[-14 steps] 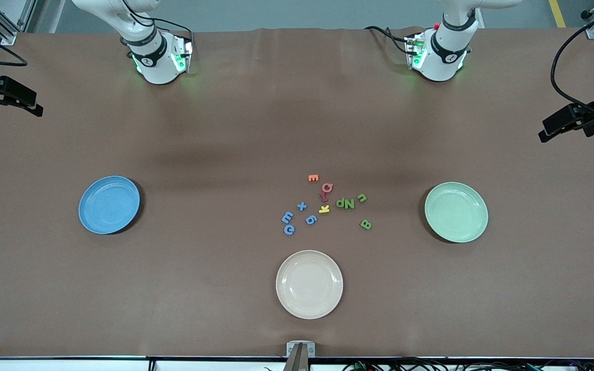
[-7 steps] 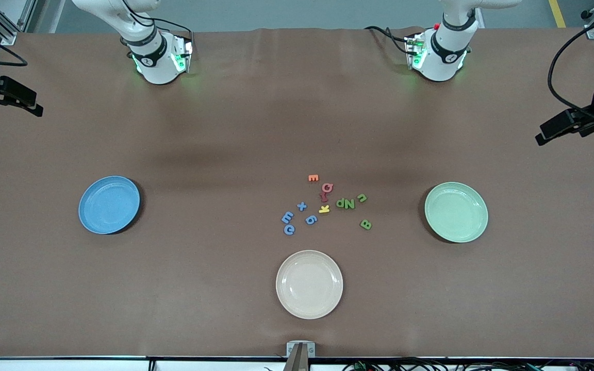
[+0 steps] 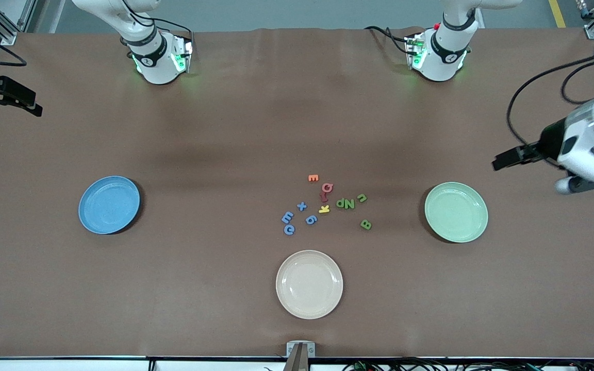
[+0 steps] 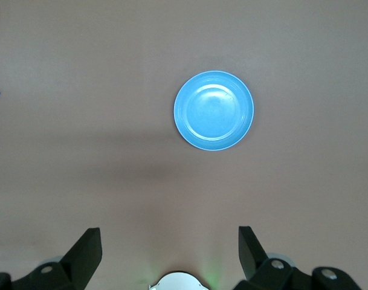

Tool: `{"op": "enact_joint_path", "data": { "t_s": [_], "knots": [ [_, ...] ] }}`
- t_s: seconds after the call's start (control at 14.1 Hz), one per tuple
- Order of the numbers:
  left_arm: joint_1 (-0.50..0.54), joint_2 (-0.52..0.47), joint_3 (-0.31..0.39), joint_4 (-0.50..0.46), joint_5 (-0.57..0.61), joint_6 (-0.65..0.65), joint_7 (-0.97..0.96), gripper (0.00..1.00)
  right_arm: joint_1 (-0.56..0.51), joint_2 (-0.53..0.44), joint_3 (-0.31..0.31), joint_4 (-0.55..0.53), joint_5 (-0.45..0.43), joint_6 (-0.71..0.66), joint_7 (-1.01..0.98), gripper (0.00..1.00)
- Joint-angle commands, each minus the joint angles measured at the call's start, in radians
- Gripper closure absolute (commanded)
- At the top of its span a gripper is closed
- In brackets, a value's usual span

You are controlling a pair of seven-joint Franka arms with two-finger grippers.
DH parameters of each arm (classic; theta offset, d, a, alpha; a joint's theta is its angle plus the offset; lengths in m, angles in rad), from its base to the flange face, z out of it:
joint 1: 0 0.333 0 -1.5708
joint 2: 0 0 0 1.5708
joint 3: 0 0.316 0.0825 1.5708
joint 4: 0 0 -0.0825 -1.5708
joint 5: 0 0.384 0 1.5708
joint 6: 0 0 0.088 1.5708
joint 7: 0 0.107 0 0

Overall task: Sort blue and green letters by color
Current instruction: 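Reach the left gripper to the green B while the right gripper approaches letters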

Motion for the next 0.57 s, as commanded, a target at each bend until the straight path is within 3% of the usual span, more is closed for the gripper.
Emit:
{"op": "enact_joint_path", "data": {
  "t_s": [0.0, 0.49],
  "knots": [
    [-0.083, 0.109, -0.007, 0.016, 0.0, 0.12, -0.144, 0.0, -0.006, -0.02, 0.002, -0.002, 0.005, 0.0, 0.005, 0.0],
    [-0.247, 0.365, -0.004, 0.02, 0.029, 0.438, -0.37, 0.0, -0.023, 0.035, -0.004, 0.01, -0.006, 0.022, 0.005, 0.0]
  ]
}}
